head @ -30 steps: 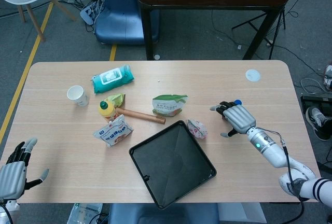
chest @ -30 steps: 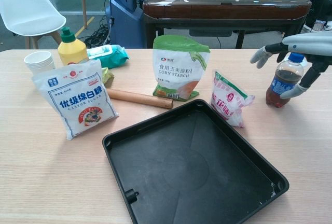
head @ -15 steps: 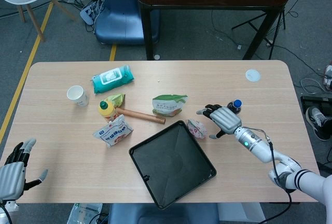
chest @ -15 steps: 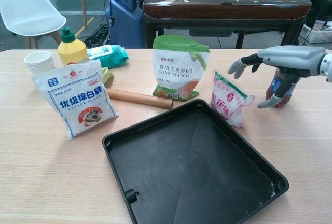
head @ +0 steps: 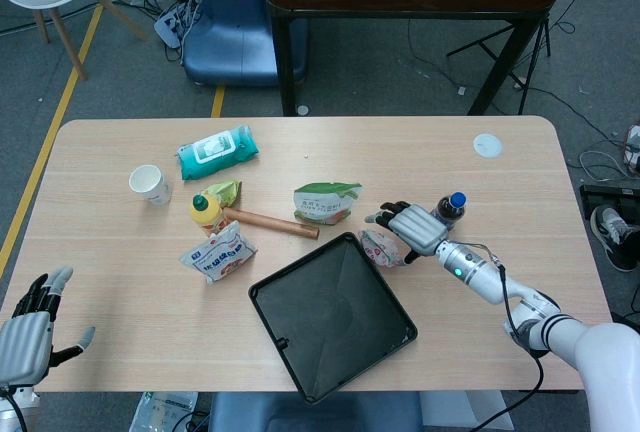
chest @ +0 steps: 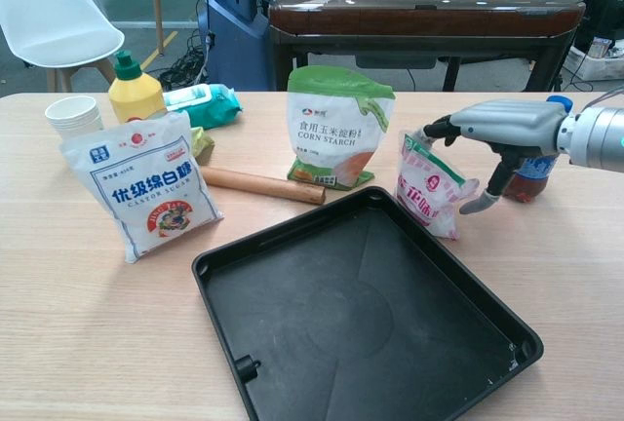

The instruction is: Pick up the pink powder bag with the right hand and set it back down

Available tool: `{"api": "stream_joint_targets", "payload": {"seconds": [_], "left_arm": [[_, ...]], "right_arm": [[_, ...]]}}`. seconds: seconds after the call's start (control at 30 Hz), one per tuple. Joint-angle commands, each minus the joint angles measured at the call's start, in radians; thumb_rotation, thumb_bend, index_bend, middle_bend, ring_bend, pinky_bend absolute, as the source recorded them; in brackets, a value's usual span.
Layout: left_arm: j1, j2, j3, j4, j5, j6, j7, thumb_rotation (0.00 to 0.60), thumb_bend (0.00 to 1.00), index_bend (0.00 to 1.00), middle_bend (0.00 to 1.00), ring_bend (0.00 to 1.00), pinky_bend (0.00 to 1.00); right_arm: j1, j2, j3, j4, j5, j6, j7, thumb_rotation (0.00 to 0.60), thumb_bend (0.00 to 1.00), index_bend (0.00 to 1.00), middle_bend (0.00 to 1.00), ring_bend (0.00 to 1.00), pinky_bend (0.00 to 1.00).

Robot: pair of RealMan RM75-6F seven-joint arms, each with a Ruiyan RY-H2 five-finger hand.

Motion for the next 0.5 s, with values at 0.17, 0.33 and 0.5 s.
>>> {"api": "stream_joint_targets", "payload": {"seconds": [0.17, 0.33, 0.5], "left_arm": [[0.001, 0.004, -0.001, -0.009, -0.002, 0.001, 0.01, 0.6, 0.23, 0.08, 0.09, 0.03, 0.13], [0.002, 0.004, -0.001, -0.014, -0.004, 0.001, 0.017, 0.6, 0.23, 0.08, 0.09, 0.03, 0.13], [0.002, 0.005, -0.001, -0.018, -0.004, 0.001, 0.022, 0.6, 0.23, 0.08, 0.09, 0.03, 0.13]], "right_arm": [[0.023, -0.067, -0.038, 0.104, -0.023, 0.023, 0.034, 0.6, 0.12, 0.19, 0.26, 0.13, 0.21], [0.031, -0.11, -0.056, 0.179, -0.026, 0.027, 0.052, 0.6, 0.12, 0.2, 0.26, 0.13, 0.21], [0.038, -0.149, -0.069, 0.244, -0.026, 0.032, 0.088, 0.6, 0.12, 0.22, 0.28, 0.13, 0.21]]}}
